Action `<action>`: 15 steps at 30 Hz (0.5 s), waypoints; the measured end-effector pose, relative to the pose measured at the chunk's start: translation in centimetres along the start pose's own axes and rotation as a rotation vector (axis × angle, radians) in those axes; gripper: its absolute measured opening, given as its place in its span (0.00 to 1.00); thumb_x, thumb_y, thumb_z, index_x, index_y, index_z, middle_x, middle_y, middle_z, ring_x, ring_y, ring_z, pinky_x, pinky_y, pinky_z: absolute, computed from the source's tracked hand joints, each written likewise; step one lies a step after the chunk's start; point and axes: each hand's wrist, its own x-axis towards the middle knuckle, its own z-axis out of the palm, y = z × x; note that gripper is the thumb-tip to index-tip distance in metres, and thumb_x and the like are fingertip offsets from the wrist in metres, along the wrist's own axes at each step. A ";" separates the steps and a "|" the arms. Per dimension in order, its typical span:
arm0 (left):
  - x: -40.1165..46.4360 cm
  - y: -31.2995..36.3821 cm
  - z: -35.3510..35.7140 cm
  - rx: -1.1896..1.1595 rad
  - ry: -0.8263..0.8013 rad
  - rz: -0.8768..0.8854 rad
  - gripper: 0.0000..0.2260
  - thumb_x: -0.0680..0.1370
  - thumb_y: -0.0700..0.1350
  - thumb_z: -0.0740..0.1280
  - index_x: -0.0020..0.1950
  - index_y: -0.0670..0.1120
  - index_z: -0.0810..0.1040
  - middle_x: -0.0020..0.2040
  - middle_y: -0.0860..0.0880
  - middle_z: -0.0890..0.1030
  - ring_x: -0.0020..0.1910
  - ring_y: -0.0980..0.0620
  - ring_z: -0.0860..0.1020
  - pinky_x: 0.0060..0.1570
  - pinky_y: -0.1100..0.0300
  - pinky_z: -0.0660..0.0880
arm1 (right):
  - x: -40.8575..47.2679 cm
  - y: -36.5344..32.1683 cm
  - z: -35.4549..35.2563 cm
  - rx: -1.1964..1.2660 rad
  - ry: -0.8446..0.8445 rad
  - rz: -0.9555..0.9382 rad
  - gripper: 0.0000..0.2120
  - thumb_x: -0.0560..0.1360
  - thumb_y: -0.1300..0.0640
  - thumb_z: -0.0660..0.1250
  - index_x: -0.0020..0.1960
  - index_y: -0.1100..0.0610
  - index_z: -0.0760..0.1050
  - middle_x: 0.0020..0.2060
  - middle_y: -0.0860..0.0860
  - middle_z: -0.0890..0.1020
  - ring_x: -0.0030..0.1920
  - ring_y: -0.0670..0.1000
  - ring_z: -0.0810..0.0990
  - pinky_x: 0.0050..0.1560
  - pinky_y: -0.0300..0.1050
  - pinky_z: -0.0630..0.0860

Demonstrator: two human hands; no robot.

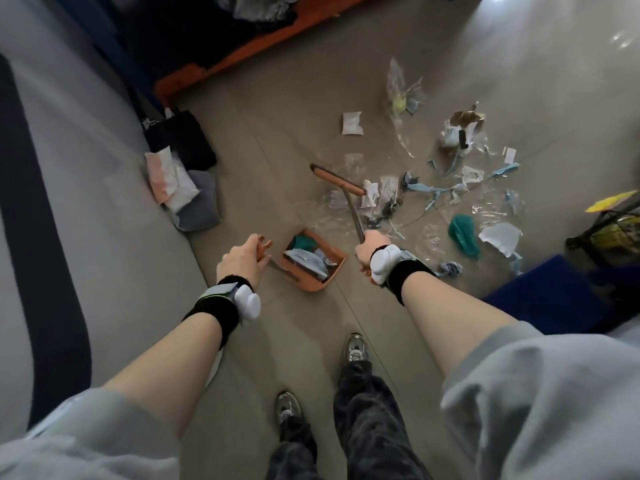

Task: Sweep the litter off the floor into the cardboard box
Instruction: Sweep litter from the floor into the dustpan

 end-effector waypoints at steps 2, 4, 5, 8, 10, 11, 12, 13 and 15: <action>0.9 1.3 0.0 0.026 0.017 0.022 0.15 0.77 0.56 0.64 0.59 0.50 0.68 0.51 0.41 0.80 0.49 0.35 0.78 0.44 0.48 0.74 | 1.7 0.0 0.1 -0.042 -0.007 -0.011 0.08 0.75 0.59 0.62 0.52 0.62 0.75 0.47 0.61 0.79 0.43 0.58 0.77 0.54 0.53 0.80; 2.5 2.8 0.0 0.070 0.022 0.046 0.15 0.78 0.56 0.64 0.58 0.49 0.68 0.50 0.40 0.80 0.49 0.35 0.78 0.43 0.49 0.72 | 3.7 -0.2 0.3 -0.117 -0.023 -0.003 0.08 0.75 0.61 0.62 0.52 0.62 0.74 0.53 0.61 0.80 0.47 0.59 0.78 0.49 0.48 0.78; 2.9 3.4 -0.2 0.085 0.026 0.058 0.15 0.78 0.56 0.63 0.59 0.48 0.67 0.50 0.40 0.79 0.49 0.35 0.78 0.43 0.49 0.72 | 4.2 -0.1 0.6 -0.128 -0.021 0.009 0.08 0.75 0.61 0.62 0.53 0.61 0.73 0.54 0.61 0.79 0.49 0.60 0.78 0.46 0.46 0.75; 3.8 4.8 -0.6 0.110 0.035 0.079 0.16 0.79 0.55 0.62 0.61 0.49 0.67 0.50 0.40 0.80 0.49 0.36 0.78 0.43 0.50 0.71 | 5.6 0.1 1.6 -0.155 -0.034 0.037 0.15 0.77 0.58 0.62 0.62 0.62 0.71 0.58 0.60 0.78 0.57 0.62 0.78 0.48 0.47 0.74; 3.8 5.0 -0.6 0.134 0.038 0.090 0.16 0.79 0.55 0.62 0.62 0.49 0.66 0.50 0.40 0.80 0.49 0.37 0.78 0.43 0.50 0.71 | 6.0 0.6 2.6 -0.212 -0.072 0.036 0.19 0.76 0.56 0.63 0.66 0.61 0.69 0.60 0.61 0.78 0.59 0.62 0.78 0.52 0.49 0.75; 3.8 5.1 -0.6 0.145 0.039 0.094 0.16 0.79 0.55 0.61 0.62 0.49 0.66 0.50 0.41 0.80 0.49 0.37 0.78 0.43 0.50 0.70 | 5.9 0.9 3.2 -0.231 -0.101 0.046 0.22 0.76 0.57 0.63 0.68 0.61 0.67 0.61 0.61 0.77 0.60 0.62 0.77 0.54 0.49 0.75; 3.8 5.0 -0.7 0.153 0.039 0.096 0.16 0.80 0.55 0.61 0.63 0.49 0.66 0.50 0.41 0.80 0.49 0.37 0.78 0.42 0.50 0.70 | 5.8 1.1 3.7 -0.242 -0.130 0.054 0.23 0.77 0.57 0.62 0.70 0.62 0.64 0.62 0.62 0.77 0.61 0.63 0.77 0.55 0.50 0.75; 3.8 4.8 -0.9 0.159 0.038 0.096 0.16 0.80 0.55 0.61 0.63 0.49 0.66 0.50 0.41 0.80 0.49 0.37 0.78 0.42 0.51 0.69 | 5.2 1.2 4.2 -0.254 -0.156 0.060 0.25 0.78 0.58 0.61 0.72 0.62 0.61 0.63 0.62 0.76 0.62 0.63 0.77 0.57 0.50 0.74; 3.8 4.5 -1.1 0.166 0.031 0.115 0.16 0.80 0.55 0.60 0.63 0.49 0.66 0.50 0.41 0.80 0.49 0.37 0.78 0.41 0.51 0.67 | 4.1 1.4 5.2 -0.269 -0.168 0.066 0.26 0.79 0.58 0.60 0.74 0.62 0.58 0.63 0.62 0.76 0.62 0.62 0.76 0.58 0.50 0.74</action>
